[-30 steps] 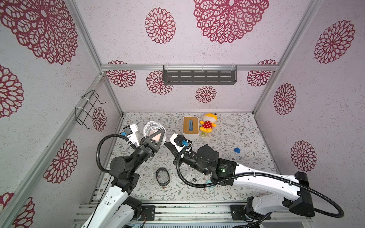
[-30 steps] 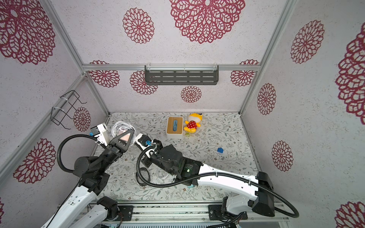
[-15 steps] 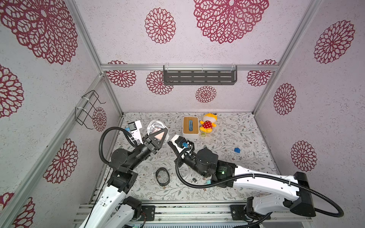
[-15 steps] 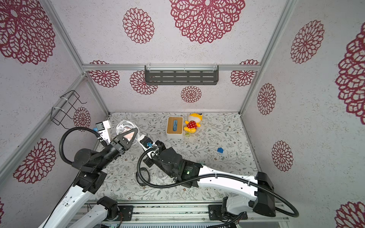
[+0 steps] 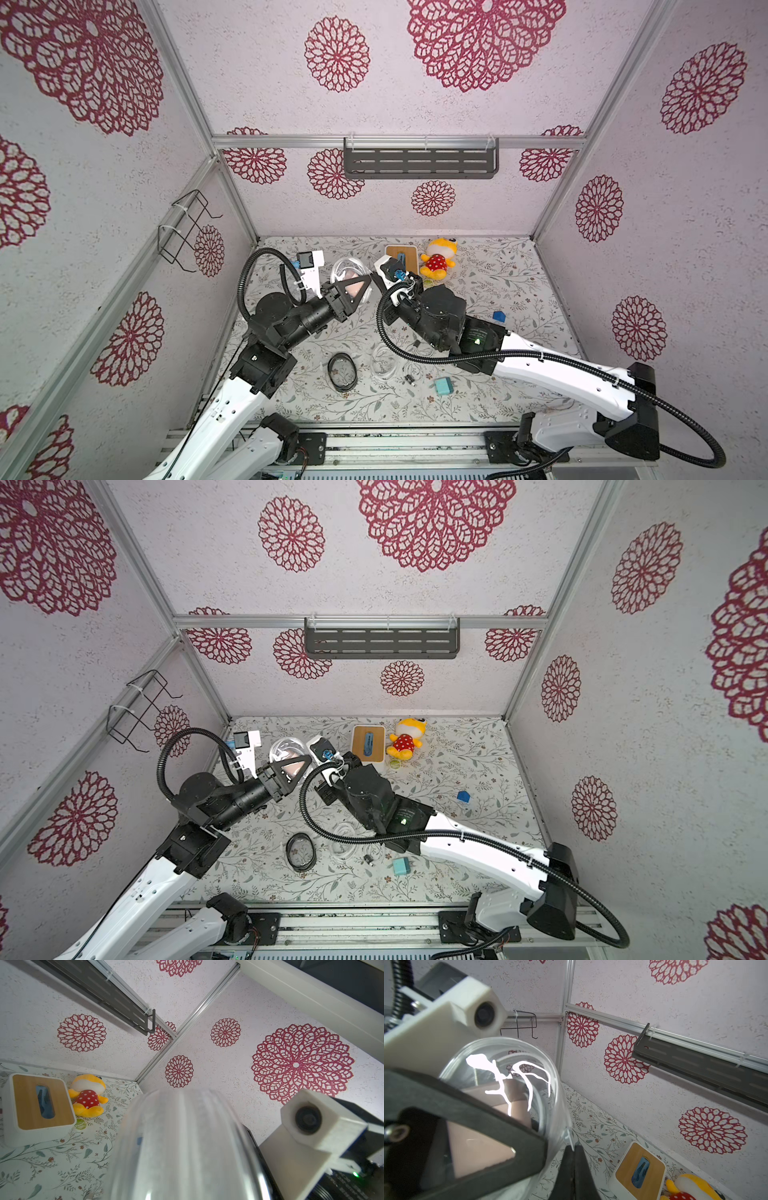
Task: Pack away charging kits
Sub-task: Zip the zipper on the storage bag.
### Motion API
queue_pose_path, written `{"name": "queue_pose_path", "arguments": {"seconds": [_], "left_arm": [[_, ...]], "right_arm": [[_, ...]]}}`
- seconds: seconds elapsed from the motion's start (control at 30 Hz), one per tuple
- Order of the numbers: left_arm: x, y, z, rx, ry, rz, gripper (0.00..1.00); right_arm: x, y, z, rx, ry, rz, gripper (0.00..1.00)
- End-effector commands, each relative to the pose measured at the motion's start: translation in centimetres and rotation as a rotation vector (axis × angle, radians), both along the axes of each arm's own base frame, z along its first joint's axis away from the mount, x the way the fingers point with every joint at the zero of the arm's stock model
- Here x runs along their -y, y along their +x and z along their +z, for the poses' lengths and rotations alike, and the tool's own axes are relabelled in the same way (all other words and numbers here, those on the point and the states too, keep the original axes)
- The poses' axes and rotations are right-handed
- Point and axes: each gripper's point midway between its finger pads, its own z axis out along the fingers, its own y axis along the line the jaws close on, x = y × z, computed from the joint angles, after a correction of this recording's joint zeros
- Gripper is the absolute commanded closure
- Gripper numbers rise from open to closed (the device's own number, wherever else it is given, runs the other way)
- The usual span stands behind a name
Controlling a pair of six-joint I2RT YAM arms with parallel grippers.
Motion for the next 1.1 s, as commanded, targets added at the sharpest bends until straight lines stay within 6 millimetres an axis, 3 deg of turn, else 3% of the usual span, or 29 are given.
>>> {"name": "queue_pose_path", "arguments": {"seconds": [0.0,0.2,0.43,0.67,0.87,1.07], "left_arm": [[1.6,-1.3,-1.1,-0.025,0.069,-0.098,1.0],[4.6,-2.7,-2.4,-0.028,0.147,-0.261,0.96],[4.1,-2.0,-2.7,-0.001,0.165,-0.209,0.65],[3.1,-2.4,0.3,0.138,0.077,-0.152,0.28],[2.6,-2.5,2.6,0.275,-0.096,-0.131,0.15],[1.8,-2.2,2.9,0.38,-0.218,-0.068,0.12]], "right_arm": [[2.7,2.3,4.7,0.055,0.121,-0.098,1.0],[2.5,2.0,5.1,0.05,0.132,-0.045,1.0],[2.9,0.8,4.8,0.008,0.236,0.01,1.0],[3.4,-0.5,5.2,-0.037,0.392,0.074,1.0],[3.4,-1.7,5.3,-0.124,0.588,0.168,1.0],[2.9,-3.1,6.1,-0.184,0.765,0.281,1.0]]}}
